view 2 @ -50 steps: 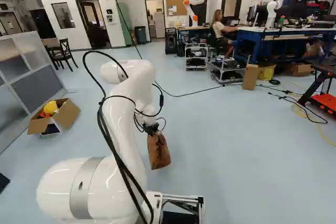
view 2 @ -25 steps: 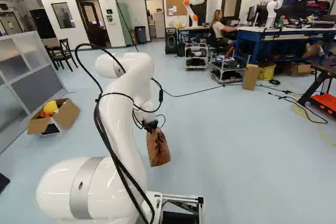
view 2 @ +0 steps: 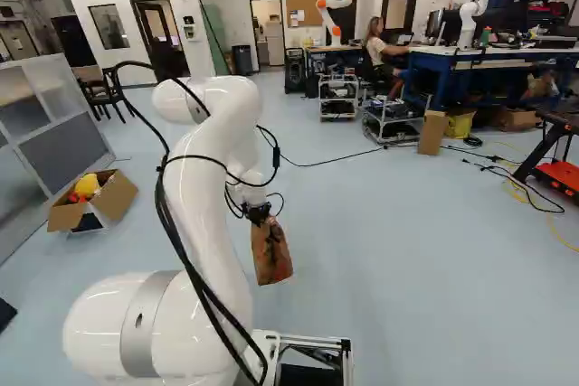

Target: Pick up the grocery bag from the ground

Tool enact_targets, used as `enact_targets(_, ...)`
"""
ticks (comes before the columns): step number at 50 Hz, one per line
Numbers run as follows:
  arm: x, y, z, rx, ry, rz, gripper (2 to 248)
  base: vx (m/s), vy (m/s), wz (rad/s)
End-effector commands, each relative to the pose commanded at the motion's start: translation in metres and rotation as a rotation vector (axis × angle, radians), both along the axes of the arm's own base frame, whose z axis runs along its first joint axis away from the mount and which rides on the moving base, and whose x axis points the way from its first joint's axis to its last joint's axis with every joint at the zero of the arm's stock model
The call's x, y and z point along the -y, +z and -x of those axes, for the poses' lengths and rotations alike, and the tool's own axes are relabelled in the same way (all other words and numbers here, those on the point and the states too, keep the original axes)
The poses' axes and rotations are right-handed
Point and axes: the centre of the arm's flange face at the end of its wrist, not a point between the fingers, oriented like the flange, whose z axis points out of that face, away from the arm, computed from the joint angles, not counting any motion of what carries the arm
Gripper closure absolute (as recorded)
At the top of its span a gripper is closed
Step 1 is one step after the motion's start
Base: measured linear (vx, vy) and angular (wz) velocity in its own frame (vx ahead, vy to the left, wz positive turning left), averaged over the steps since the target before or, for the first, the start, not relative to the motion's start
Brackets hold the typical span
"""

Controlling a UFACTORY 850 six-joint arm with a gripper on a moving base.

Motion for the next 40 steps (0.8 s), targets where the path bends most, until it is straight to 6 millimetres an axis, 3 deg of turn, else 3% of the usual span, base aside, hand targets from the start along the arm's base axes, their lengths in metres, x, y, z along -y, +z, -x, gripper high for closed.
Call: enact_targets(40, -0.004, 0.060, 0.035, 0.016, 0.017, -0.002, 227, 0.000, 0.000, 0.000)
